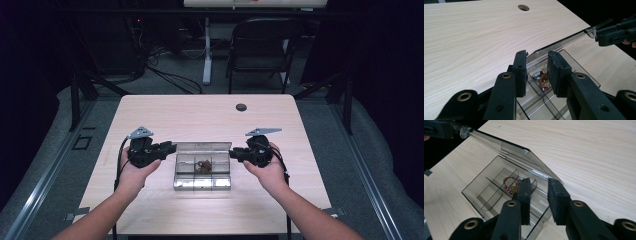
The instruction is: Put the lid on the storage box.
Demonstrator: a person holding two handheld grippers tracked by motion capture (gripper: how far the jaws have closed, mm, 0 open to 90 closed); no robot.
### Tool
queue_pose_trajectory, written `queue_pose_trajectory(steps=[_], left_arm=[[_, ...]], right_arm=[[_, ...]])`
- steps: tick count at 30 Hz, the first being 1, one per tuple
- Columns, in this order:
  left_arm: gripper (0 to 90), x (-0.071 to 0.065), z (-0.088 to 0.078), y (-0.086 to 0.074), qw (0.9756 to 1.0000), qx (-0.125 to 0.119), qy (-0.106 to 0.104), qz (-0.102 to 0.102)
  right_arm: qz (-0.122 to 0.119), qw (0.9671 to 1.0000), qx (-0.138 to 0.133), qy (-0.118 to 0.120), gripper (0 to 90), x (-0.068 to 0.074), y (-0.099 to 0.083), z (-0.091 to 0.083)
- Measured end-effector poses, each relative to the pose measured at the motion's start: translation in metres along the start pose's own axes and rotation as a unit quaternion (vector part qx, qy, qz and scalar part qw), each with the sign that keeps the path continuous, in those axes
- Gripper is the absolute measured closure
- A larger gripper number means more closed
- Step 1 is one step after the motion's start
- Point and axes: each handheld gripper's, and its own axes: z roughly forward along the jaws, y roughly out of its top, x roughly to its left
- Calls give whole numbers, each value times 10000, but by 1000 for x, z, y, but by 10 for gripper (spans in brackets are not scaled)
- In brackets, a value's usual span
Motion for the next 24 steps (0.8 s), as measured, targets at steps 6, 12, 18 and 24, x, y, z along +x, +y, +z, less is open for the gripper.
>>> queue_pose_trajectory(steps=[6,12,18,24], left_arm=[[697,-2,-1,-5,10000,-37,9,15],[698,-4,-3,-10,10000,-27,-26,-7],[699,-6,-5,-16,10000,-25,-46,9],[700,-8,-6,-24,10000,-25,-87,-32]], right_arm=[[-49,10000,-11,74,788,7,-3,-8],[-26,9999,-21,139,845,11,-7,-12],[24,9998,-55,185,856,11,-10,-15],[42,9996,-29,267,857,14,-16,-15]])
